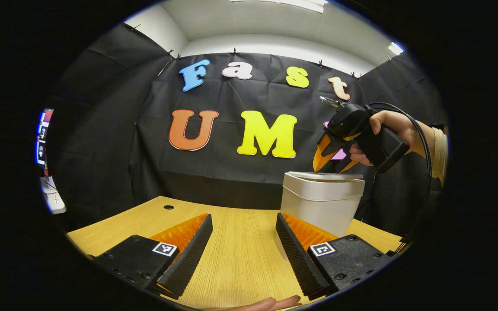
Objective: Press the lid of the desktop garbage bin to open it, pick up the crumpled paper on the desktop and throw it into the bin, then pick up the pop can on the desktop and drop it into the bin, and finally close the garbage bin lid.
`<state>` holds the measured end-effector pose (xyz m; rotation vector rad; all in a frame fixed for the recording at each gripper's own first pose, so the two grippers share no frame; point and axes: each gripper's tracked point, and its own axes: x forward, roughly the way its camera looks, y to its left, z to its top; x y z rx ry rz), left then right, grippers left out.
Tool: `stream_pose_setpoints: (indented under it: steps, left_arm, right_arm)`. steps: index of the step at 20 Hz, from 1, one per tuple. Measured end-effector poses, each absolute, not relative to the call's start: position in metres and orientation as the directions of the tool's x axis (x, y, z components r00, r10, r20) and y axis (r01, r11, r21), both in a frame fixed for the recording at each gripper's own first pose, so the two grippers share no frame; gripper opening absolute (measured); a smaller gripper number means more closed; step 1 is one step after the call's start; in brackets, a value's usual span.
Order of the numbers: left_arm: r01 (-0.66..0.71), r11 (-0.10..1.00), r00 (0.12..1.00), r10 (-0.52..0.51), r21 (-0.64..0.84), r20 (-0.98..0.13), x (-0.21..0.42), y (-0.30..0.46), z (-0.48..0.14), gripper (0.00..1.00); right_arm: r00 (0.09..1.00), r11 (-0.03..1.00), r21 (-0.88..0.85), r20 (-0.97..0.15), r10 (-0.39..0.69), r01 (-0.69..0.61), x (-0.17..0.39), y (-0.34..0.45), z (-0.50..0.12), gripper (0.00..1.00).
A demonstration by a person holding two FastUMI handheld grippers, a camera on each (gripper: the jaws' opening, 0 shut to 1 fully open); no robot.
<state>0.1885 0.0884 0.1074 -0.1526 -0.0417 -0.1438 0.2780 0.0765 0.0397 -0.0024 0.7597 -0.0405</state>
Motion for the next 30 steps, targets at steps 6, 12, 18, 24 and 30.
stream_pose_setpoints:
  steps: [6, 12, 18, 24, 30]
  left_arm:
    - [0.143, 0.983, 0.989, -0.138, -0.114, 0.054, 0.189, 0.085, 0.106, 0.95]
    - [0.125, 0.986, 0.992, -0.123, -0.112, 0.025, 0.196, 0.082, 0.098, 0.95]
    - [0.087, 0.989, 0.995, -0.091, -0.123, -0.032, 0.207, 0.084, 0.084, 0.95]
    - [0.061, 0.987, 0.995, -0.072, -0.147, -0.074, 0.212, 0.085, 0.072, 0.96]
    - [0.058, 0.992, 0.996, -0.066, -0.114, -0.066, 0.211, 0.078, 0.070, 0.96]
  right_arm:
    - [0.746, 1.000, -0.008, -0.666, -0.013, 0.011, 0.261, 0.070, 0.038, 0.99]
    - [0.782, 1.000, 0.007, -0.623, 0.017, -0.016, 0.241, 0.066, 0.035, 0.99]
    - [0.824, 0.999, -0.004, -0.566, 0.040, -0.051, 0.230, 0.063, 0.031, 1.00]
    - [0.911, 0.997, 0.018, -0.406, 0.073, -0.072, 0.235, 0.063, 0.025, 1.00]
    - [0.987, 0.996, 0.038, -0.139, 0.085, -0.081, 0.236, 0.062, 0.026, 0.99]
